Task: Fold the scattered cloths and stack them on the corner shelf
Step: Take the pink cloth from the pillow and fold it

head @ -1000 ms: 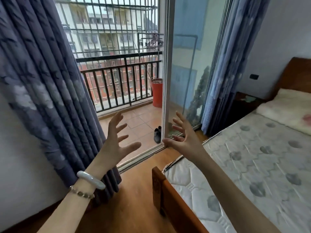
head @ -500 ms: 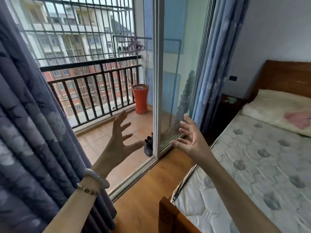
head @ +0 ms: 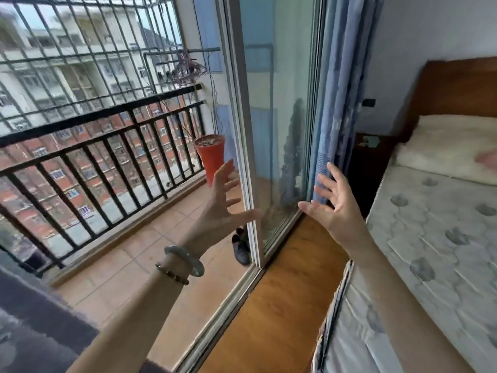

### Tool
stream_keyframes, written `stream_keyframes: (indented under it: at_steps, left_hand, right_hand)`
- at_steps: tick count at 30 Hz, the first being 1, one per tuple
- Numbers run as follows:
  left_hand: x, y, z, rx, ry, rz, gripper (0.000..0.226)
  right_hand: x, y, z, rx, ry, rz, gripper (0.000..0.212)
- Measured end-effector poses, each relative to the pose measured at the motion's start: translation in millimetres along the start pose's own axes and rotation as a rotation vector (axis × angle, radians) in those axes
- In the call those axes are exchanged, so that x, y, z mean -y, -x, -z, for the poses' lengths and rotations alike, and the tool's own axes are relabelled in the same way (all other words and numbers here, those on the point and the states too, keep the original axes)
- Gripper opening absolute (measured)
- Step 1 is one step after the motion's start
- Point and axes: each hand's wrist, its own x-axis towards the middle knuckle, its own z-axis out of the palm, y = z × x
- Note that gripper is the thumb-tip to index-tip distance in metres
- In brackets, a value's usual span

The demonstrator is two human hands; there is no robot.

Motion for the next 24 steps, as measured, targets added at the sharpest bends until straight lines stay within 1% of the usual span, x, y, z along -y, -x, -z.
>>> stream_keyframes:
  at_steps: [6, 12, 15, 18, 24]
  left_hand:
    - [30.2, -104.4, -2.0, 0.068, 0.042, -0.05, 0.106]
    - [66.6, -186.9, -37.4, 0.211, 0.121, -0.057, 0.098]
    - [85.5, -233.7, -61.8, 0.279, 0.143, -0.083, 0.101]
    - [105.2, -288.6, -89.6, 0.371, 0.184, -0.114, 0.098]
    - [140.7, -402.8, -124.7, 0.452, 0.257, -0.143, 0.097]
  right_hand:
    - [-25.5, -80.1, 6.7, -0.093, 0.012, -0.005, 0.092]
    - [-49.7, -126.7, 43.0, -0.232, 0.054, -0.04, 0.088]
    - [-66.7, -149.7, 61.3, -0.316, 0.086, -0.068, 0.088]
    - [-88.9, -185.0, 81.6, -0.414, 0.133, -0.086, 0.089]
    - [-120.4, -266.8, 110.8, -0.537, 0.173, -0.108, 0.088]
